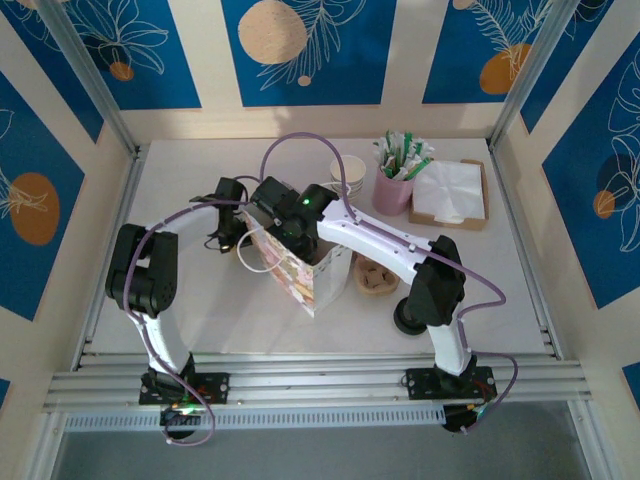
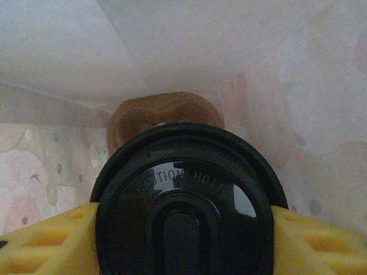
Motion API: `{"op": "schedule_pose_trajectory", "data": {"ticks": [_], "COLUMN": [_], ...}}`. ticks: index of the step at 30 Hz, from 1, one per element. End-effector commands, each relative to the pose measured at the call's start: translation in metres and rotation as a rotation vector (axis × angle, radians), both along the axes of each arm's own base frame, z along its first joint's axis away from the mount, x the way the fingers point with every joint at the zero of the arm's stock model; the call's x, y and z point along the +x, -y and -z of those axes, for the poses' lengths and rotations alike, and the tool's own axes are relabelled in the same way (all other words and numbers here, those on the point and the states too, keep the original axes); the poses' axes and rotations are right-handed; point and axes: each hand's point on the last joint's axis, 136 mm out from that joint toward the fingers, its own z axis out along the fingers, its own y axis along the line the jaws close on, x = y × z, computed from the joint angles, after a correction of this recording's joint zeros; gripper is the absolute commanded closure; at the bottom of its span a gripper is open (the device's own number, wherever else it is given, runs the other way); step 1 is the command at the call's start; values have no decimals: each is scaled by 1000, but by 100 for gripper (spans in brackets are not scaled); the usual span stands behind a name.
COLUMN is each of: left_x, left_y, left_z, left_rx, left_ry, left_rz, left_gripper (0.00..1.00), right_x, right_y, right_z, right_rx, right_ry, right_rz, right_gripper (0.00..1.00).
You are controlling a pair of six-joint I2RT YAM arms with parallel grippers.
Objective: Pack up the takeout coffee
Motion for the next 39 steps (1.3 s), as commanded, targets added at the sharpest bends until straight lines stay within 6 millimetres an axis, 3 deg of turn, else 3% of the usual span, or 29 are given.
{"op": "schedule_pose_trajectory", "data": {"ticks": [1,8,19,29,32,39], "left_x": [-3,-3,-3,-3,-3,-2], "left_y": [3,2,3,3,3,1], "left_z": [-1,-1,-2,-3,-3,-4], "left_rx": [24,31,31,34,37,45], "left_ry": [-16,-14,-11,-11,-8,-6], "left_rz": [33,38,40,43,45,45], "left_gripper": [18,18,18,18,18,18], "right_x": [3,1,0,-16,-15,0], "right_y": [5,-2,-12,13,13,4], "right_z": [-27,-24,12,53,45,-6], "right_rx": [20,49,83,-83,-69,-1], "right_ry": [56,41,-26,-131,-116,22], "right_rz": [29,23,1,26,26,8], "right_gripper": [48,48,49,49,49,49]}}
